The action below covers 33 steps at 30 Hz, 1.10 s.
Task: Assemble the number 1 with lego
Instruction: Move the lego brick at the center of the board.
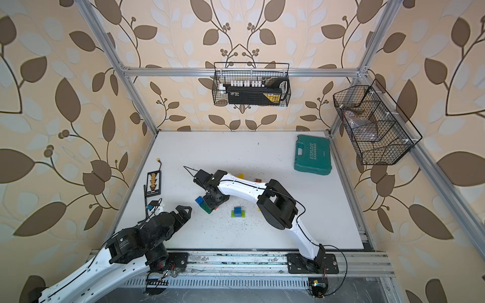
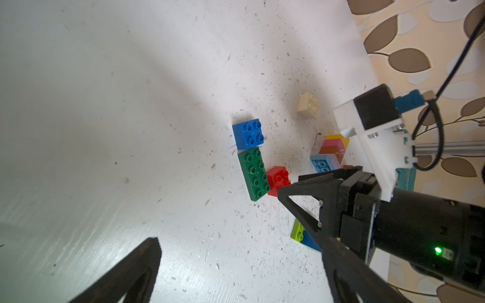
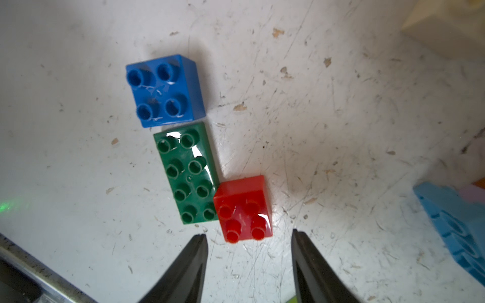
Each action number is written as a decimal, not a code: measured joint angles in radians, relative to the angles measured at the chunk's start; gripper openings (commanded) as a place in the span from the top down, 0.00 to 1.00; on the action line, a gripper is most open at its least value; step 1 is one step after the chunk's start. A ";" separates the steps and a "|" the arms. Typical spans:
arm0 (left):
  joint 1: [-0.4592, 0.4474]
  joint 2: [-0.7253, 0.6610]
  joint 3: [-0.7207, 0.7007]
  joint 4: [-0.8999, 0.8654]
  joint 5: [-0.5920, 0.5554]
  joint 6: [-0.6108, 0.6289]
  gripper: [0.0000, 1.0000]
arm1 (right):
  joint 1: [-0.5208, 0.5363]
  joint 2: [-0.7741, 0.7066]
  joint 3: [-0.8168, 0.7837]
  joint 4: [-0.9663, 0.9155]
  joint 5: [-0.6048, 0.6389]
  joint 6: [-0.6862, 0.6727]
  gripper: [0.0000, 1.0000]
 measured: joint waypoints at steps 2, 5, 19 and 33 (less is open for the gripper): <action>0.000 -0.002 -0.003 0.000 0.000 0.001 0.01 | -0.003 0.001 0.000 0.000 0.002 0.000 0.46; 0.000 -0.003 -0.005 0.000 0.000 0.001 0.01 | -0.006 0.002 0.000 0.000 0.002 0.001 0.45; 0.000 -0.004 -0.007 0.002 0.000 0.002 0.01 | 0.000 0.038 0.000 0.007 0.003 0.010 0.50; 0.000 -0.013 -0.009 0.007 0.000 0.003 0.01 | -0.066 0.038 -0.032 0.049 0.010 0.144 0.59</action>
